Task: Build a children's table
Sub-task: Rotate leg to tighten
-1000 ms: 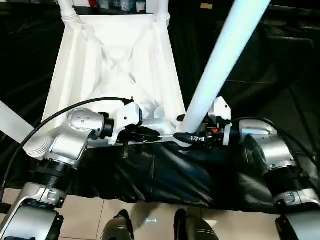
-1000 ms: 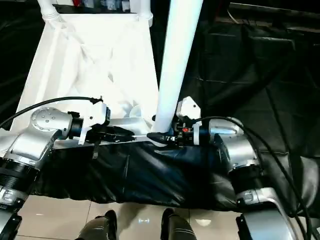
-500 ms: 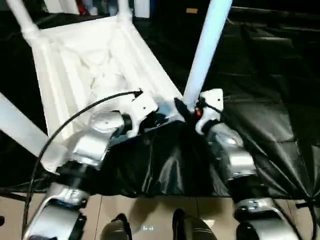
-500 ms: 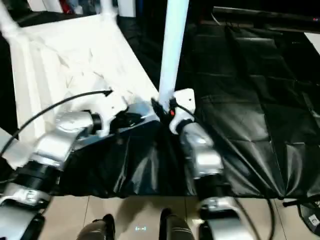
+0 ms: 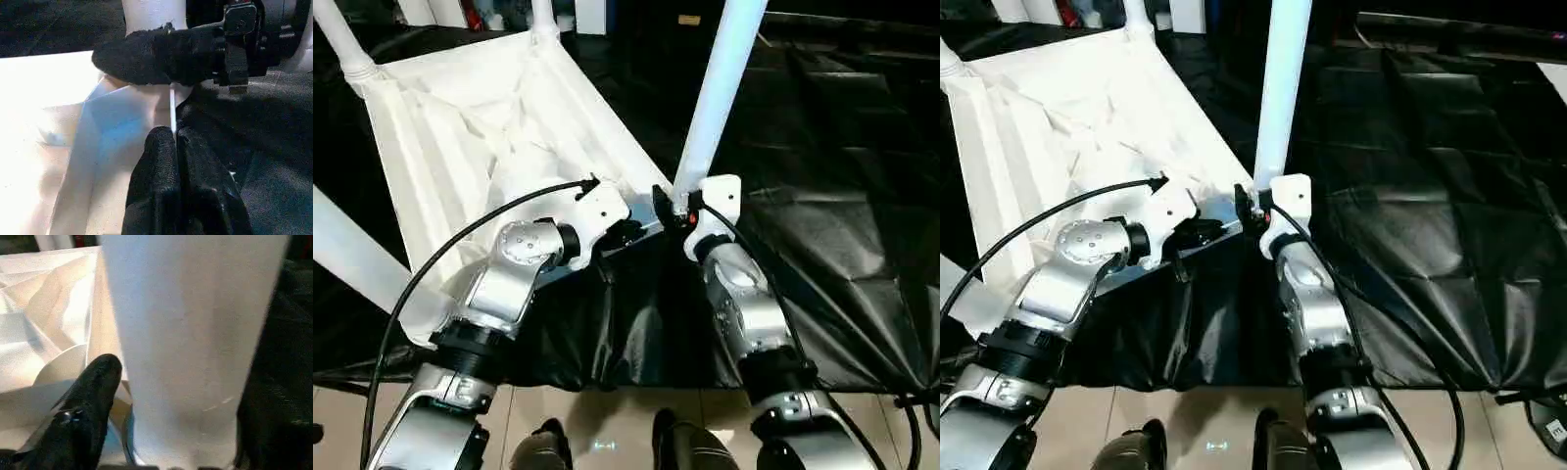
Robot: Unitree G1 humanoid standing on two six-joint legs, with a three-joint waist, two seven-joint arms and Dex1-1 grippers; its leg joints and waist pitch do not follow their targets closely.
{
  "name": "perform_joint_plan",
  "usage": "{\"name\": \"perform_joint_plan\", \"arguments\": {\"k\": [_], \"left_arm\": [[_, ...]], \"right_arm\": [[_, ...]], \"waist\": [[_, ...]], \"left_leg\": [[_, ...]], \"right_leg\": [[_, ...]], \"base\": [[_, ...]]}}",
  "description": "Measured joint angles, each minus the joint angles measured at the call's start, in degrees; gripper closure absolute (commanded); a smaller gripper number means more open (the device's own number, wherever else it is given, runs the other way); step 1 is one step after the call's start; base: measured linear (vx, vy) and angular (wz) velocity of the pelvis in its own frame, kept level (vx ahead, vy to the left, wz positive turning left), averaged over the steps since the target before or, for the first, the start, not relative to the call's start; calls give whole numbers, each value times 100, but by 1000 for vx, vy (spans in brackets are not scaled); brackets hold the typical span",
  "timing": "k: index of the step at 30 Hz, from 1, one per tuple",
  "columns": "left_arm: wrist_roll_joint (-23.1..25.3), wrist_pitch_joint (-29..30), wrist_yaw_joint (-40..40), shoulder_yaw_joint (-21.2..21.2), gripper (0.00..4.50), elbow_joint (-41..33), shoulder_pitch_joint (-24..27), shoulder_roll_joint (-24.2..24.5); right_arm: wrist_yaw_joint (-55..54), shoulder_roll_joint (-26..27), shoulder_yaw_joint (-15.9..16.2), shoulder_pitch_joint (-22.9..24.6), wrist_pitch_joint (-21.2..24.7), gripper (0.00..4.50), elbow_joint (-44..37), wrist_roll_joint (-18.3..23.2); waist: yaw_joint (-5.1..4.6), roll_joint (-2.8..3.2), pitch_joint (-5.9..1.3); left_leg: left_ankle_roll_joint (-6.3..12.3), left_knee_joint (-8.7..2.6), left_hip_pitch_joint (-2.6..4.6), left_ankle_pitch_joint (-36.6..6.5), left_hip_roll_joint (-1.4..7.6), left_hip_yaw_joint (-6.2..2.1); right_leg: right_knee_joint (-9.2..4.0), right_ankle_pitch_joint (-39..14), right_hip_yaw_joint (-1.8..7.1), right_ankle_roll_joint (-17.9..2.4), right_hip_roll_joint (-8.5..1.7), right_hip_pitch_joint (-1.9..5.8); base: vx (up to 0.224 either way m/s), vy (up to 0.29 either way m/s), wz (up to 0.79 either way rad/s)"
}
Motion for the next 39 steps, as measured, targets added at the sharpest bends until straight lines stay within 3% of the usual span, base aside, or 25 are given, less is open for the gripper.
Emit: {"name": "perform_joint_plan", "arguments": {"k": [5,9,13,21,26,35,37,39], "left_arm": [[-18,-161,-105,-154,450,-22,-4,-44],[-121,-330,-181,-220,450,-6,-3,-81],[-192,-474,-202,-208,450,89,-21,-56],[-251,-631,-371,-215,450,176,13,84],[-300,-772,-397,-221,450,251,18,154],[-315,-909,-597,-301,450,405,9,197],[-440,-748,-622,-289,397,400,-9,186],[-518,-634,-665,-267,397,365,-9,192]], "right_arm": [[775,-571,106,431,162,19,-682,181],[1447,-1085,-94,842,550,9,-1323,673],[1997,-1526,-404,1156,853,9,-1740,1209],[2898,-2473,-905,1829,1193,9,-2120,1759],[3430,-2805,-809,2142,1457,9,-2515,1994],[3634,-2818,-422,2211,1538,9,-2819,2004],[3750,-2854,-318,2224,1653,0,-2941,2040],[3852,-2906,-190,2228,1723,0,-3029,2048]], "waist": [[73,21,-5],[187,43,-9],[176,41,-11],[179,37,-21],[179,45,-38],[205,72,-82],[205,79,-94],[205,83,-100]], "left_leg": [[2,-1,-10,1,18,28],[36,-2,-42,15,30,27],[68,86,-115,-3,33,26],[69,137,-111,-2,46,24],[77,170,-112,-6,62,22],[72,252,-121,-6,74,16],[74,257,-126,-7,71,16],[75,258,-132,-8,72,16]], "right_leg": [[13,105,9,20,0,-6],[25,83,-10,31,2,-23],[97,80,-4,25,-5,-95],[114,83,-10,21,-6,-74],[153,82,-20,20,0,-79],[204,88,-18,12,-2,-70],[204,88,-18,12,-5,-71],[207,88,-19,12,-5,-76]], "base": [[0,0,0],[0,0,0],[0,0,0],[0,0,0],[0,0,0],[0,0,0],[0,0,0],[0,0,0]]}}
